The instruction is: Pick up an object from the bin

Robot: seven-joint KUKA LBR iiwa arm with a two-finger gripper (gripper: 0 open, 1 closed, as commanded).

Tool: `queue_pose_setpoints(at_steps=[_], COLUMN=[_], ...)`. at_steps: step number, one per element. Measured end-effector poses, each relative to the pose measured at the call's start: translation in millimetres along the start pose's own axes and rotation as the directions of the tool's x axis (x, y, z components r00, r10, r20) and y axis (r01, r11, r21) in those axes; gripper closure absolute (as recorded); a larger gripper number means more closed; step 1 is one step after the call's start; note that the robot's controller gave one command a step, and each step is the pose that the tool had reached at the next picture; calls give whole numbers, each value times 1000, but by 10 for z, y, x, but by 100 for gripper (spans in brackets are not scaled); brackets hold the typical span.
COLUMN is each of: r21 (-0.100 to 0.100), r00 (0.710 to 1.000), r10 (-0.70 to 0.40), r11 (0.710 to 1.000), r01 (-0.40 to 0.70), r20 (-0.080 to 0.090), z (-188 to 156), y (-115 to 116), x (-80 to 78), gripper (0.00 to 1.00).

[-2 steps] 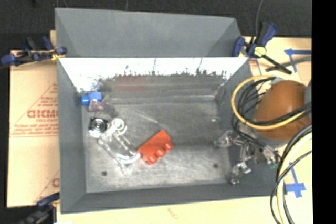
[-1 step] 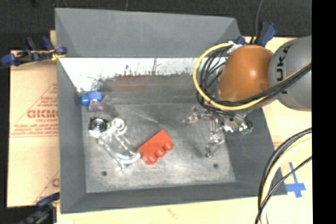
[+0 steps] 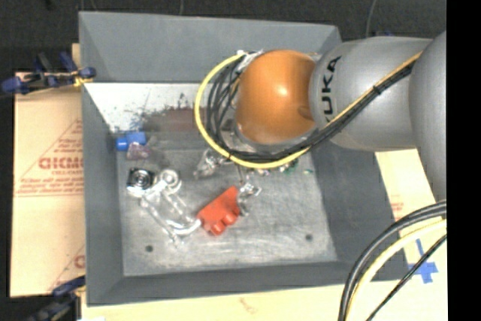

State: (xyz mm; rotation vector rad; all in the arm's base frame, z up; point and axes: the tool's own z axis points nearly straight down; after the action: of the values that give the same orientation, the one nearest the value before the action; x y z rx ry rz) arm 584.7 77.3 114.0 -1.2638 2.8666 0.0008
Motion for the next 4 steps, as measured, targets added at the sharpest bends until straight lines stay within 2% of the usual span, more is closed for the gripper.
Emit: queue_pose_setpoints(at_steps=[1, 2, 3, 4], r21=[5, 7, 8, 4], r00=[960, 902, 903, 906], r10=[-279, -432, -429, -424], r11=[960, 902, 903, 906], r01=[279, 432, 429, 424], r20=[1, 0, 5, -1], z=[393, 392, 372, -370], y=[-10, 253, 257, 227], x=[94, 84, 63, 37], gripper=[0, 0, 100, 100])
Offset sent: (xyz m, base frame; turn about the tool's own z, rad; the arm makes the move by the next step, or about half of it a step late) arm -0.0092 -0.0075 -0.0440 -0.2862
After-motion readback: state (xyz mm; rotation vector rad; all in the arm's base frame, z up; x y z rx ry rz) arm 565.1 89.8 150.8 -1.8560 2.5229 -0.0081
